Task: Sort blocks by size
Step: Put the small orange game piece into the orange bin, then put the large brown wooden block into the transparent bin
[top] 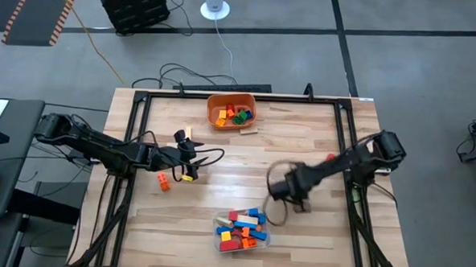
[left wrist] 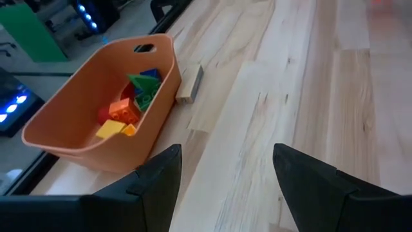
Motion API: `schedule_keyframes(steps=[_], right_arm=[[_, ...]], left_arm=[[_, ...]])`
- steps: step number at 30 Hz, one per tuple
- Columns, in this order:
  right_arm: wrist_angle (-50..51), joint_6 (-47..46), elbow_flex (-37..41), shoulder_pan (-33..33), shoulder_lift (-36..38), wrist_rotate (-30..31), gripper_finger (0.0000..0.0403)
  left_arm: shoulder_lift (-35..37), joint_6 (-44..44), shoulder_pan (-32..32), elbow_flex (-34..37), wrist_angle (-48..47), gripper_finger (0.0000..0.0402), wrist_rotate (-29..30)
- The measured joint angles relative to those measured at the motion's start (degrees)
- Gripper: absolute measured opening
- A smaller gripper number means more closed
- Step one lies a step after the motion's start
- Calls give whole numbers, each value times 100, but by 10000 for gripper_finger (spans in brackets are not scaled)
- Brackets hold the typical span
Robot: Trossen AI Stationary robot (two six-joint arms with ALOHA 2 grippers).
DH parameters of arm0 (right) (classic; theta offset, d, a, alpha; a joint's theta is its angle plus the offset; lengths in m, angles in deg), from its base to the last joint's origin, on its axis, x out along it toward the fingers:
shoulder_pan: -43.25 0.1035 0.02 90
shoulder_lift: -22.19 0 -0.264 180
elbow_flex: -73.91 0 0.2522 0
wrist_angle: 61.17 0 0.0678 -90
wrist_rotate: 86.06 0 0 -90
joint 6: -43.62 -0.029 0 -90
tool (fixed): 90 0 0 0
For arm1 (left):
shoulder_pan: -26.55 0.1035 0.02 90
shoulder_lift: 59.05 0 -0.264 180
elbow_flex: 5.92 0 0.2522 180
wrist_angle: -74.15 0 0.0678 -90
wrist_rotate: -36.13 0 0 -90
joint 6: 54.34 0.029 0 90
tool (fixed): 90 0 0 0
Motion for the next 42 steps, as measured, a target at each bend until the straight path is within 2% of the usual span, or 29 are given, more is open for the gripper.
schedule_keyframes(steps=[4, 6, 9, 12, 15, 18, 23, 25, 29, 32, 34, 38, 42], right_arm=[[-1037, 1047, -345, -908, 0, 1329, 158], [-1883, 1645, -503, -1541, 0, 1529, 158], [-3193, 2207, -742, -2474, 0, 1493, 158], [-4205, 2465, -997, -3256, 0, 827, 158], [-4836, 2496, -1368, -3686, -116, 150, 158], [-4919, 2562, -1846, -3910, -501, 62, 158], [-4752, 2609, -2603, -4170, -1420, 37, 163], [-4531, 2667, -2868, -4246, -1695, 39, 199], [-4070, 2684, -3257, -4330, -1958, 39, 302], [-3641, 2707, -3345, -4332, -1874, 42, 356], [-3342, 2652, -3351, -4327, -1676, 50, 373], [-3063, 2213, -3231, -4146, -1075, 95, 375], [-3761, 1926, -2428, -3676, -367, 260, 358]], left_arm=[[0, 54, 19, 0, 103, 238, 1], [0, 76, 57, 0, 102, 238, -1], [2, 76, 153, 0, 61, 238, 1], [2, 69, 220, 0, 37, 238, 116], [2, 54, 222, 0, -34, 238, 662], [2, 74, 234, 0, -88, 238, 1020], [1, -298, 383, -2, -436, 238, 1038], [1, -624, 475, -2, -745, 238, 1049], [0, -1405, 764, -2, -1409, 238, 1054], [0, -1835, 990, -2, -1871, 238, 1056], [2, -2090, 1129, -2, -2115, 238, 1044], [1, -2384, 1432, 0, -2275, 238, 786], [2, -2585, 1806, 0, -2192, 238, 585]])
